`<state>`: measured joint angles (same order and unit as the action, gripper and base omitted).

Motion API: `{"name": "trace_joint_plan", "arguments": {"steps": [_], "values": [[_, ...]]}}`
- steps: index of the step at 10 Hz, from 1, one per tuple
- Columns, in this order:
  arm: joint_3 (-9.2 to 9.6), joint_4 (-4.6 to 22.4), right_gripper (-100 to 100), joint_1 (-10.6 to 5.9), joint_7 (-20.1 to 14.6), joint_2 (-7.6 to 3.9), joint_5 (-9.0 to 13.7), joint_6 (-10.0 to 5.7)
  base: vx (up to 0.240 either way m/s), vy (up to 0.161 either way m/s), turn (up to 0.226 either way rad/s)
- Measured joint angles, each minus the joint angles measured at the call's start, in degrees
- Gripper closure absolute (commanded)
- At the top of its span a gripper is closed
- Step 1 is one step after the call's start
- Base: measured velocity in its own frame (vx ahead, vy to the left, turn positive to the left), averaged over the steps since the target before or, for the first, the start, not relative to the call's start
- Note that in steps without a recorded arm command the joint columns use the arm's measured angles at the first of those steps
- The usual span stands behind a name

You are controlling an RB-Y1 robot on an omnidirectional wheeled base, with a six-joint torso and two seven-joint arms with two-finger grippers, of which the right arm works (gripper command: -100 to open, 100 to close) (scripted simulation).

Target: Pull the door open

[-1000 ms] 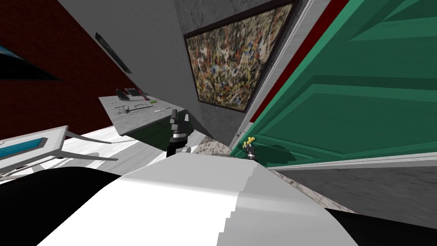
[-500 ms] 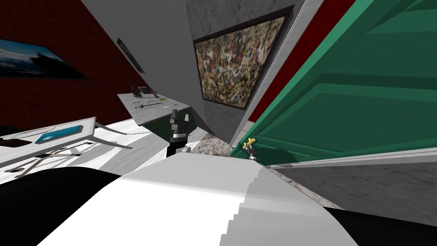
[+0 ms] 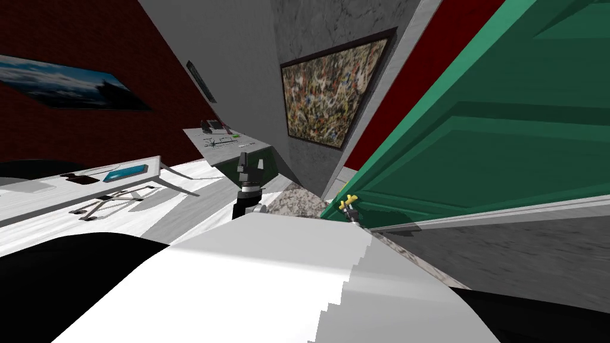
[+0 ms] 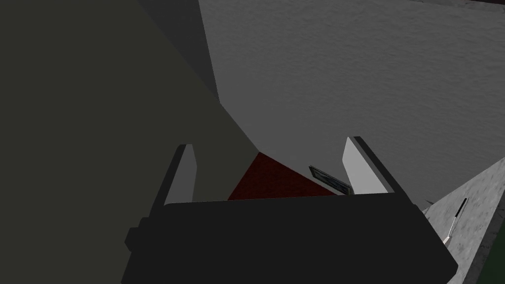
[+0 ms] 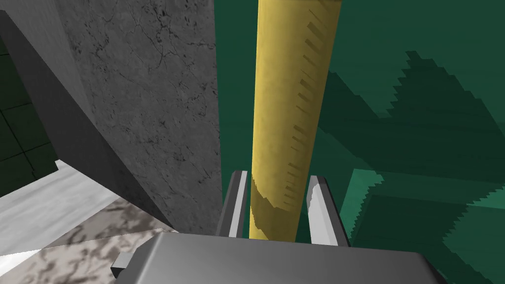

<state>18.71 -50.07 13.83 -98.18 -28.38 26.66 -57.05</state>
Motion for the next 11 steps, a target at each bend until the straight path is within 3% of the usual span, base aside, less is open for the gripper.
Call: {"name": "trace_joint_plan", "arguments": {"steps": [4, 6, 11], "values": [[2.45, 1.13, 100, 2.02, -2.91, -2.3, -1.58, -4.42, -0.204, -0.053, 0.112], [2.91, 1.64, 100, 2.24, -3.37, -2.53, -1.79, -4.98, -0.191, -0.064, 0.173], [4.44, 4.04, 100, 2.27, -5.36, -3.98, -2.47, -8.75, -0.233, -0.053, 0.14]]}}
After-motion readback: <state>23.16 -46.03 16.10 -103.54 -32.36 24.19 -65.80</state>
